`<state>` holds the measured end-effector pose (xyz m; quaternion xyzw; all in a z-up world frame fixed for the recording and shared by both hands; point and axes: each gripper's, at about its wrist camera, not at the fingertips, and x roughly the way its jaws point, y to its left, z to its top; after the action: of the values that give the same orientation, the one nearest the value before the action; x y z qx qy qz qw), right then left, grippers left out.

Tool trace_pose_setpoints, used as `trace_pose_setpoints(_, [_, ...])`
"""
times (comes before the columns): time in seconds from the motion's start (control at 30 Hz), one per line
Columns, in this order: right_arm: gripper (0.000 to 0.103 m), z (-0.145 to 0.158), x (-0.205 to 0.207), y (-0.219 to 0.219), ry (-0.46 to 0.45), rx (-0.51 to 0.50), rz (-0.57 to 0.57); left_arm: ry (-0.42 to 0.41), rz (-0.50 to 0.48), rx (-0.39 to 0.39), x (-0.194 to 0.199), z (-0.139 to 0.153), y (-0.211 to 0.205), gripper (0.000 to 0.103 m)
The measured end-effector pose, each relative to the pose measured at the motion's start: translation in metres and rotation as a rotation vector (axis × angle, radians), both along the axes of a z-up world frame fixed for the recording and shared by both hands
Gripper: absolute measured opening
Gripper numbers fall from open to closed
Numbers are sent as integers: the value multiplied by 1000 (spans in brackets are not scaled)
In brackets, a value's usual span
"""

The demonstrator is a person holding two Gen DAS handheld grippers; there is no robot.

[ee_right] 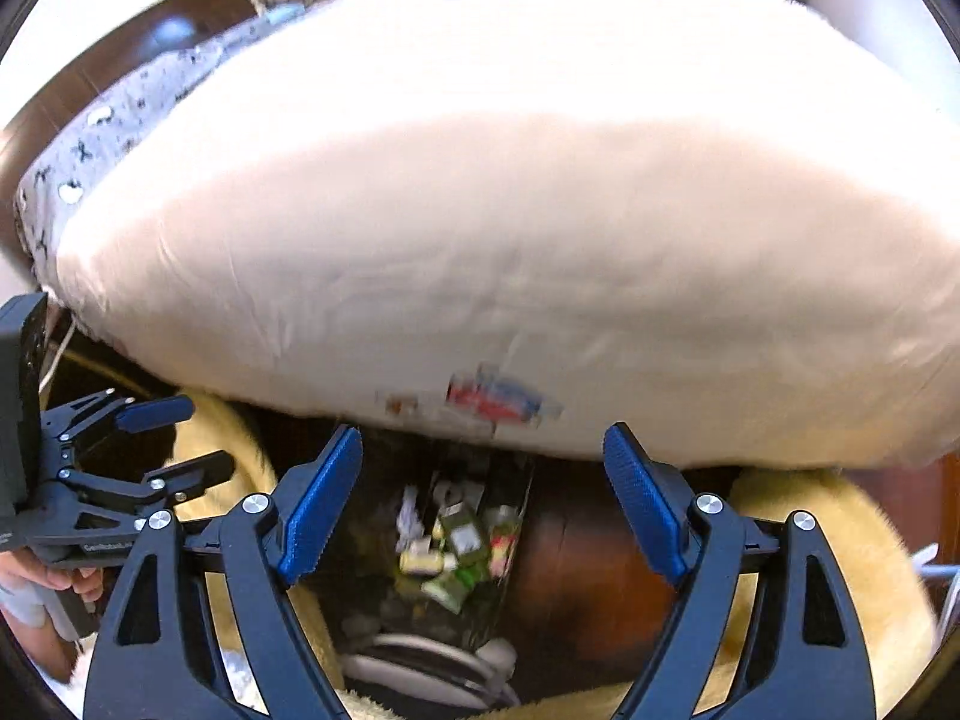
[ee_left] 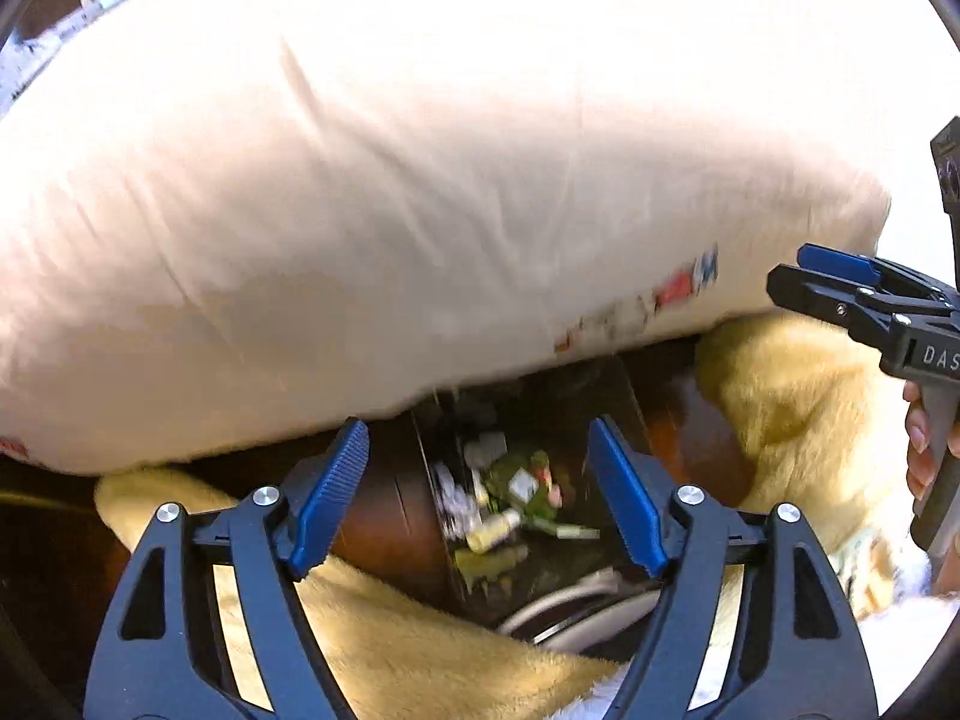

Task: Collect trash
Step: 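Lower the green bottle and grey cloth into the bin and open both tools, then grasp the blue wipes packet with the right tool while the left tool grasps the round tin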

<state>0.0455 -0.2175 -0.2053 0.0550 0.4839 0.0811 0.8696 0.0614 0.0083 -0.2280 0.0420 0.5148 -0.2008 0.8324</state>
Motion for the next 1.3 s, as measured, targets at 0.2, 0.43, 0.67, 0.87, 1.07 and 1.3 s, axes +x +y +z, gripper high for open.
trace_pose_setpoints(0.2, [91, 51, 23, -20, -161, -51, -38, -154, 12, -21, 23, 55, 0, 79])
trace_pose_setpoints(0.43, [91, 84, 90, -45, -222, -78, -80, -237, -4, -10, 73, 87, -16, 81])
trace_pose_setpoints(0.67, [91, 98, 176, -44, -221, -155, -114, -282, -2, -35, 146, 111, -42, 81])
trace_pose_setpoints(0.87, [91, 104, 252, -53, -184, -66, -160, -336, 47, 17, 216, 116, -65, 81])
trace_pose_setpoints(1.07, [91, 101, 319, -58, -134, -13, -212, -315, 52, 8, 267, 113, -81, 81])
trace_pose_setpoints(1.3, [91, 82, 371, -68, -40, 57, -293, -290, 40, 9, 300, 103, -99, 81])
